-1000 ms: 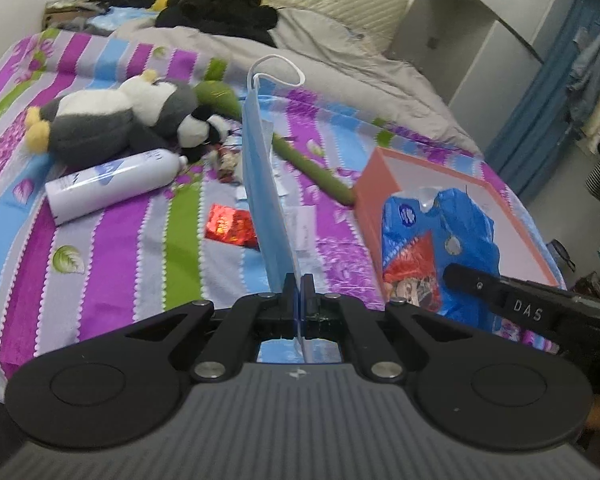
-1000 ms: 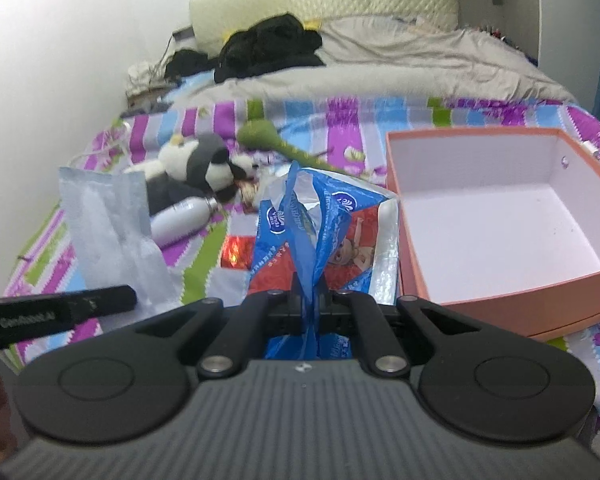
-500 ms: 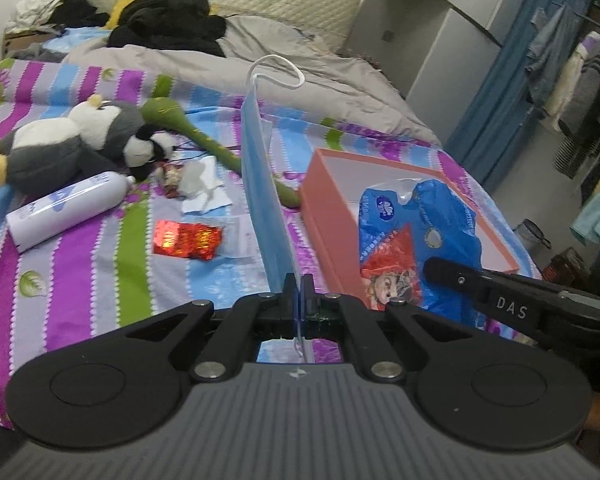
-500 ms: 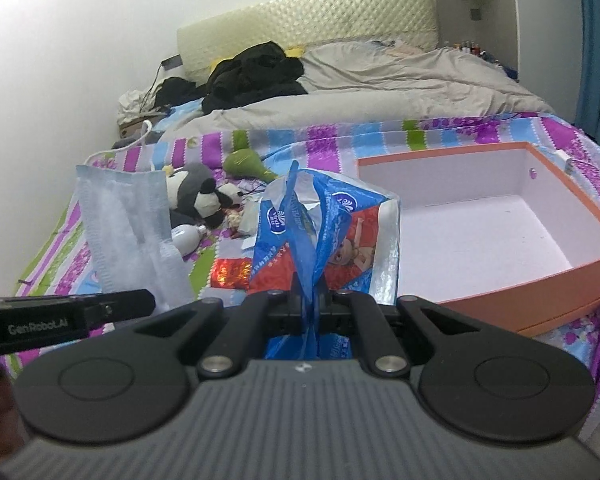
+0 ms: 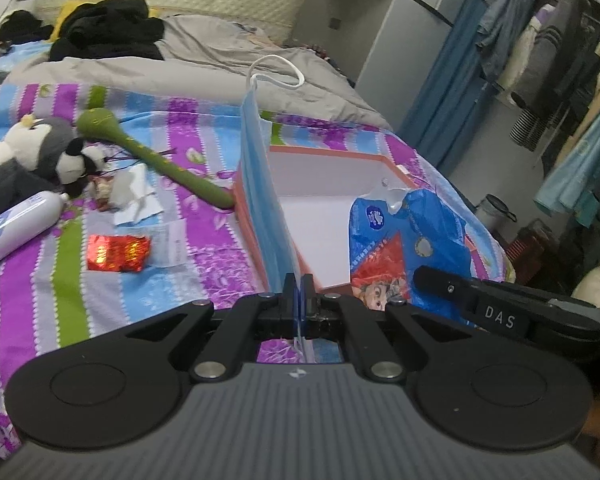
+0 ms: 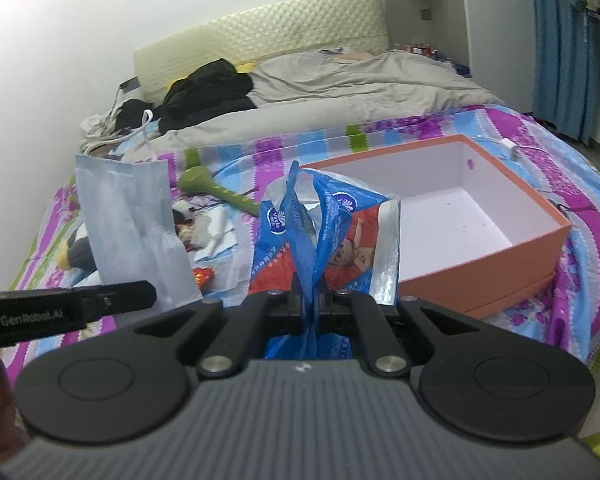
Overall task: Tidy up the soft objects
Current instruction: 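Carry the mask with the left tool while the right tool carries the bag over the pink box, then open the left tool dropping the mask while the right tool releases the bag into the box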
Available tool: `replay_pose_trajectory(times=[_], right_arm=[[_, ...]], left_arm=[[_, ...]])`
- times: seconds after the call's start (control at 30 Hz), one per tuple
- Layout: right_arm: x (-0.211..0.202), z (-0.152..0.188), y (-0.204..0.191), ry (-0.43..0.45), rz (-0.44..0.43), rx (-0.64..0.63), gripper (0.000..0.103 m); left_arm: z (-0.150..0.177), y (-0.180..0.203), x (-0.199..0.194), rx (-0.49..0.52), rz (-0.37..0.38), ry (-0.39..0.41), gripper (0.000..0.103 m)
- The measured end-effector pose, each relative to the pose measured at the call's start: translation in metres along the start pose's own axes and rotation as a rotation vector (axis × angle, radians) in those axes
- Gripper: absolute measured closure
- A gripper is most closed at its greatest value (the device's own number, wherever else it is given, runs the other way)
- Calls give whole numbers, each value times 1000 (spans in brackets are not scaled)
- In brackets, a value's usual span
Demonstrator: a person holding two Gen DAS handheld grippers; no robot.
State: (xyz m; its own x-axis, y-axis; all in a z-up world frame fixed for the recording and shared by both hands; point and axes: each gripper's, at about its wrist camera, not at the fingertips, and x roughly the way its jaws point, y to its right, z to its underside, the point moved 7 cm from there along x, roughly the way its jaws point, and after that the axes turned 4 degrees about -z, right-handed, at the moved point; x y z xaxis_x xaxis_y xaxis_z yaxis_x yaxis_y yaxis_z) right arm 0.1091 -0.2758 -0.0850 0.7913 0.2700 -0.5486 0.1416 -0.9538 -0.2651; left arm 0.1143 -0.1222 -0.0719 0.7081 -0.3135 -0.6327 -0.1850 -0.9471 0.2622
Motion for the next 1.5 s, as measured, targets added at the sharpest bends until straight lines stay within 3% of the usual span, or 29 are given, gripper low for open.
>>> replay_pose_trajectory(times=[0.37, 0.77, 1.13, 1.5], right_arm=[[11, -14, 37, 15, 36, 57, 96], [51, -48, 83, 16, 48, 88, 96], [106, -61, 129, -58, 82, 136, 96], [156, -52, 169, -138, 115, 192, 94]], left_arm=[[-33, 24, 44, 49, 29, -26, 102], [-84, 53, 122, 116, 44, -72, 102], [-109, 73, 215, 151, 79, -171, 102], [-106, 75, 282, 141, 85, -256, 101]])
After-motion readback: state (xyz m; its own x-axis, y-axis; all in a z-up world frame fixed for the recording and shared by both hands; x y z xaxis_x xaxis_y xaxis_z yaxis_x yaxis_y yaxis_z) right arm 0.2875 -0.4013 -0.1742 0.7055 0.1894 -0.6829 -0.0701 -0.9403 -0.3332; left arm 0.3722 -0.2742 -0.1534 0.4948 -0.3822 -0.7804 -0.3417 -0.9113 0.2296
